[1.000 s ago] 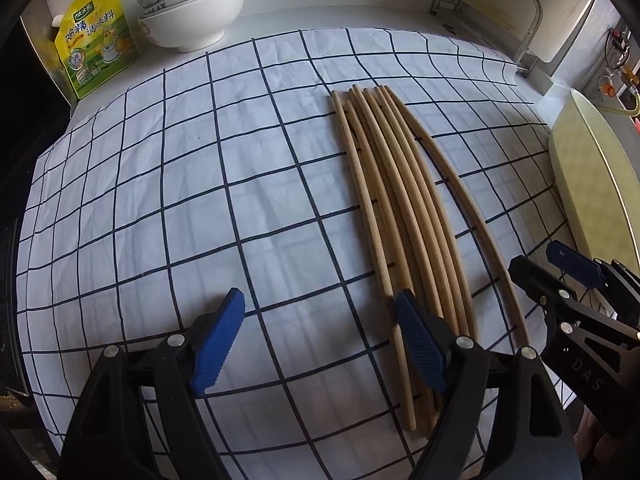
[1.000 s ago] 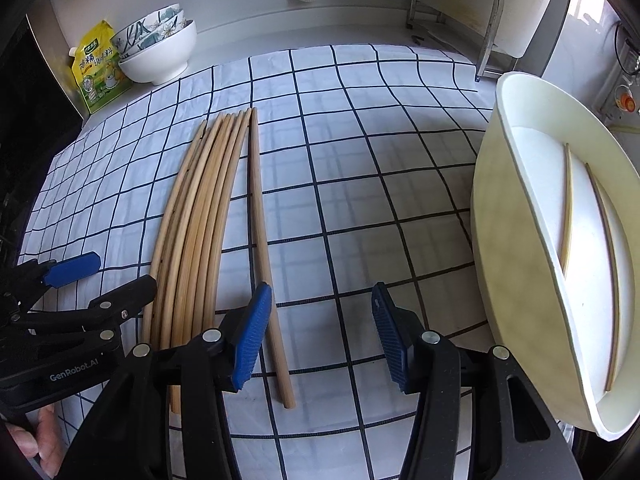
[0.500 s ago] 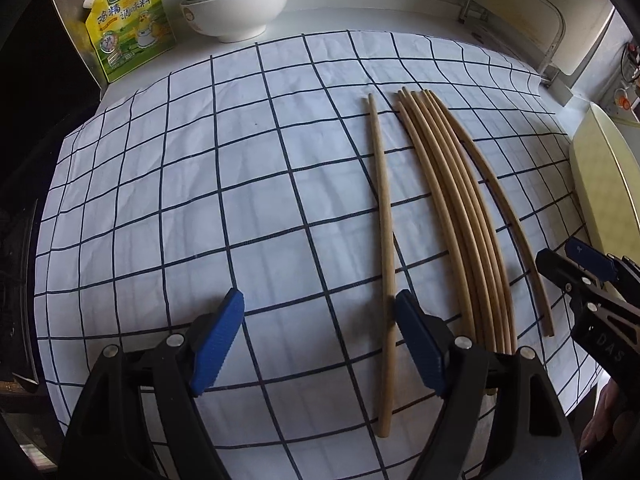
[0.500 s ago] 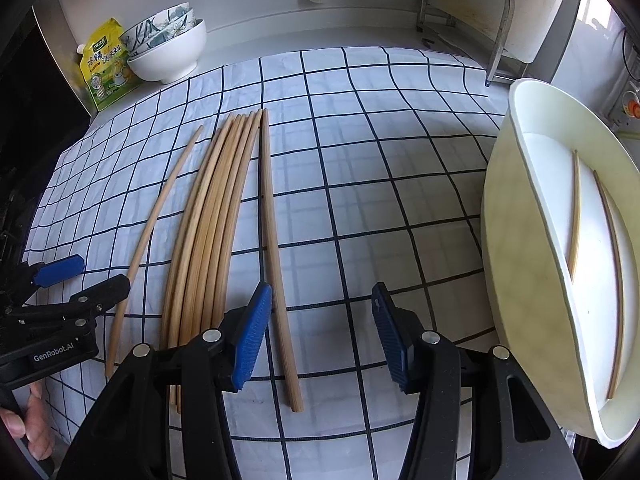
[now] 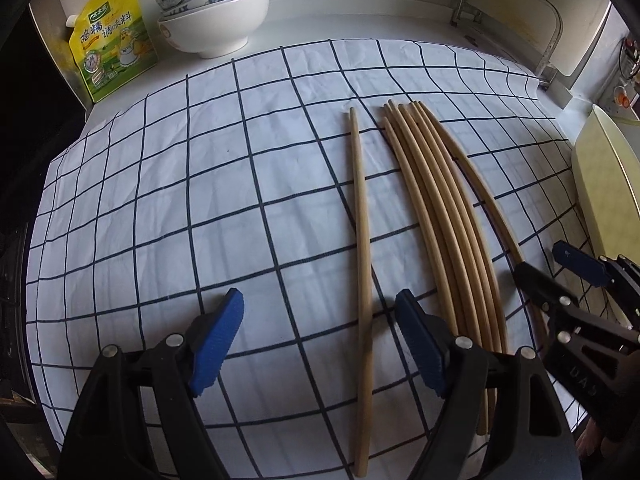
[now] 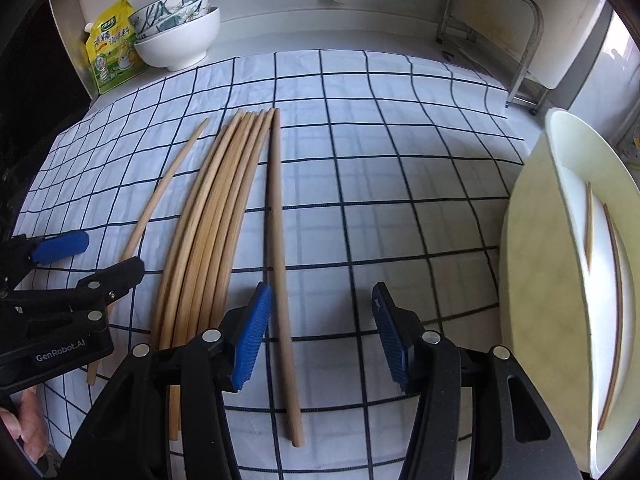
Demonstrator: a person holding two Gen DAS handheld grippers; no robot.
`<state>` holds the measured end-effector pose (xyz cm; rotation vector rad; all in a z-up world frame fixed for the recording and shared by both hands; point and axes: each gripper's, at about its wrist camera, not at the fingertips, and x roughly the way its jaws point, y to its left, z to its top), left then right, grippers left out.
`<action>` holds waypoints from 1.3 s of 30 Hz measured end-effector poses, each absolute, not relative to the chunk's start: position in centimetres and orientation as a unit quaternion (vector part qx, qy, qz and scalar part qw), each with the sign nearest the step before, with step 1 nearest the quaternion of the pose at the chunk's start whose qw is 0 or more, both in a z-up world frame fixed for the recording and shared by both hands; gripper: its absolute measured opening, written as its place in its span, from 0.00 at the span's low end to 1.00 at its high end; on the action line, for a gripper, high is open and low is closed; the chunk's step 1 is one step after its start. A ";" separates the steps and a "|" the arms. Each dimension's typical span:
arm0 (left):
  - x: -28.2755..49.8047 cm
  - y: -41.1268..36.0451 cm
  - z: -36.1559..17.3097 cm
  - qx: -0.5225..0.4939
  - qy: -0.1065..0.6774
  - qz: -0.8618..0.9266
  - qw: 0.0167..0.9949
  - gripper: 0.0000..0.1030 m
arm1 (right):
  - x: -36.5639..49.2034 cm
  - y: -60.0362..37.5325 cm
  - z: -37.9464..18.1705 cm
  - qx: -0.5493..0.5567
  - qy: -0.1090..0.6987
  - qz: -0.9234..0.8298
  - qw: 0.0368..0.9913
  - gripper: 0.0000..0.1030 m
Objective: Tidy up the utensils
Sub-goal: 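Close the left tool on a chopstick while the right tool grasps another, then lift and carry both held chopsticks into the cream-white basin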
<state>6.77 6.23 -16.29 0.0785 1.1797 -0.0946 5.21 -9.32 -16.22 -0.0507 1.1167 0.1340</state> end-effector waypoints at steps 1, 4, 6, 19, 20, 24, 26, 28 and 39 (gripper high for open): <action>6.8 6.2 -16.3 0.037 0.554 -0.045 0.830 0.69 | 5.2 -9.1 -16.3 -0.027 0.528 0.067 0.846 0.49; 6.8 6.0 -16.0 0.038 0.550 -0.050 0.833 0.55 | 5.2 -8.7 -16.3 -0.030 0.525 0.077 0.847 0.47; 6.9 5.8 -15.9 0.039 0.548 -0.055 0.834 0.42 | 5.2 -8.5 -16.3 -0.032 0.524 0.085 0.847 0.37; 7.1 6.9 -14.9 0.022 0.575 -0.080 0.814 0.07 | 6.1 -9.3 -15.0 0.026 0.543 0.109 0.832 0.06; 7.0 7.0 -14.6 0.021 0.576 -0.080 0.813 0.07 | 5.9 -9.3 -14.6 0.031 0.542 0.108 0.833 0.06; 6.5 7.3 -12.7 0.020 0.573 -0.080 0.816 0.07 | 5.2 -9.4 -12.6 0.048 0.534 0.118 0.836 0.06; 6.2 7.0 -11.3 0.021 0.567 -0.084 0.819 0.07 | 4.9 -9.5 -11.5 0.057 0.529 0.123 0.838 0.06; 5.8 6.4 -9.9 0.023 0.559 -0.088 0.824 0.07 | 4.4 -10.0 -10.3 0.066 0.522 0.131 0.841 0.06; 6.4 -4.5 -4.7 0.037 0.516 -0.177 0.837 0.07 | 2.1 -19.7 -4.4 0.100 0.467 0.086 0.874 0.06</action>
